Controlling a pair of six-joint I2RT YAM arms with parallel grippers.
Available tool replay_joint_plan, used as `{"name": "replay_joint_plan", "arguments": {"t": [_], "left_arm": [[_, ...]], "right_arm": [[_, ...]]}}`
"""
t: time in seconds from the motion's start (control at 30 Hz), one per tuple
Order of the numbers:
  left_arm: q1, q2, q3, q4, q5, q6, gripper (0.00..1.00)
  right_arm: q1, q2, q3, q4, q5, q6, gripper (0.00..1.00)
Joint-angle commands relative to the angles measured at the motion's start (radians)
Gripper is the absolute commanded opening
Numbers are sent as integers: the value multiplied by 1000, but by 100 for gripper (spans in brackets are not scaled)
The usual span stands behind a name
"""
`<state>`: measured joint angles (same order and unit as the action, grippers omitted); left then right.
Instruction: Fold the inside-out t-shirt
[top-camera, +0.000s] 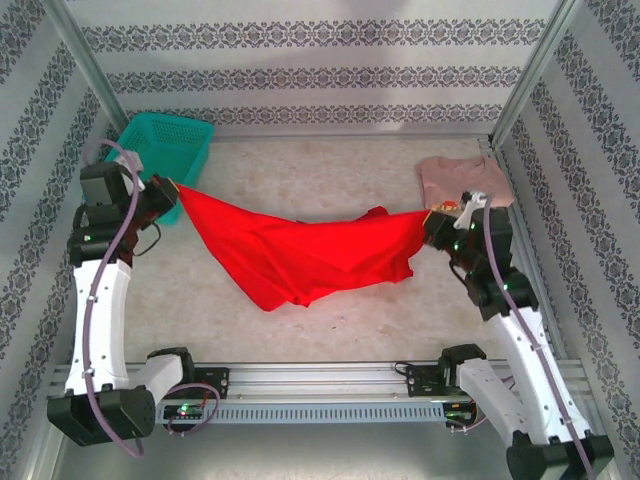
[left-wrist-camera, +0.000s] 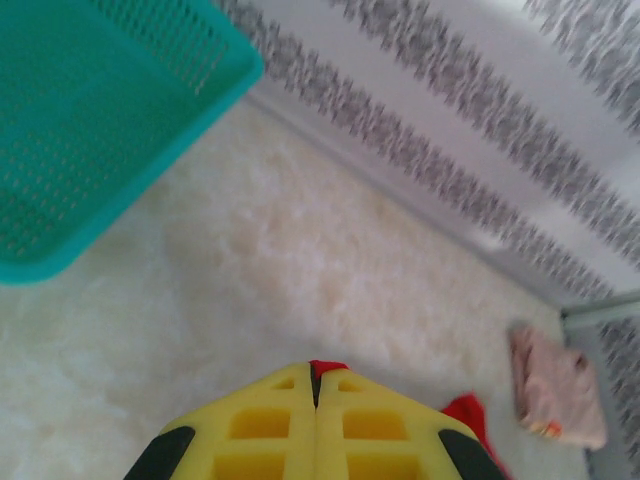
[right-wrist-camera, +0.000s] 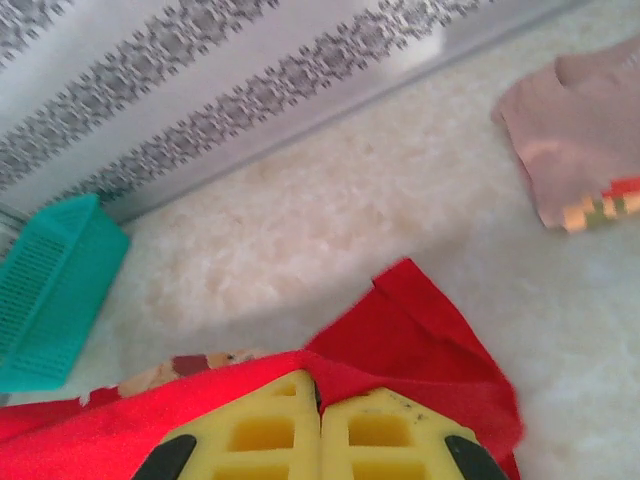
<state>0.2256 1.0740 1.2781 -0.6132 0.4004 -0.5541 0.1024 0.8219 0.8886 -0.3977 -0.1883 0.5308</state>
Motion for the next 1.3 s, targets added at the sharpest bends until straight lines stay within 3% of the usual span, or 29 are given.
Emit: {"name": "replay_joint_plan", "arguments": {"t": [0.0, 0.13, 0.3, 0.47, 0.63, 0.77, 1.0, 1.13, 1.27], "left_arm": [[14, 13, 183, 46, 0, -42, 0], [15, 16, 492, -75, -70, 44, 0], [16, 30, 789, -181, -64, 106, 0], [15, 78, 1070, -303, -189, 200, 0], [15, 171, 1240, -335, -284, 261, 0], [15, 275, 1303, -326, -309, 292, 0], [13, 543, 1242, -230, -250, 275, 0], [-34, 773, 1245, -153, -244, 299, 0], [-82, 1074, 1369, -83, -246, 324, 0]], "right_arm": [[-36, 10, 198, 22, -63, -103, 0], [-49, -51, 410, -13, -40, -191, 0], [-49, -71, 636, -75, -120, -227, 0], [-49, -81, 838, -164, -61, -309, 0], [-48, -43, 972, -237, 32, -376, 0], [-47, 8, 969, -231, 67, -390, 0], [-46, 189, 783, -51, 64, -364, 0], [-17, 398, 669, 114, 130, -387, 0], [-3, 699, 704, 245, 187, -403, 0]]}}
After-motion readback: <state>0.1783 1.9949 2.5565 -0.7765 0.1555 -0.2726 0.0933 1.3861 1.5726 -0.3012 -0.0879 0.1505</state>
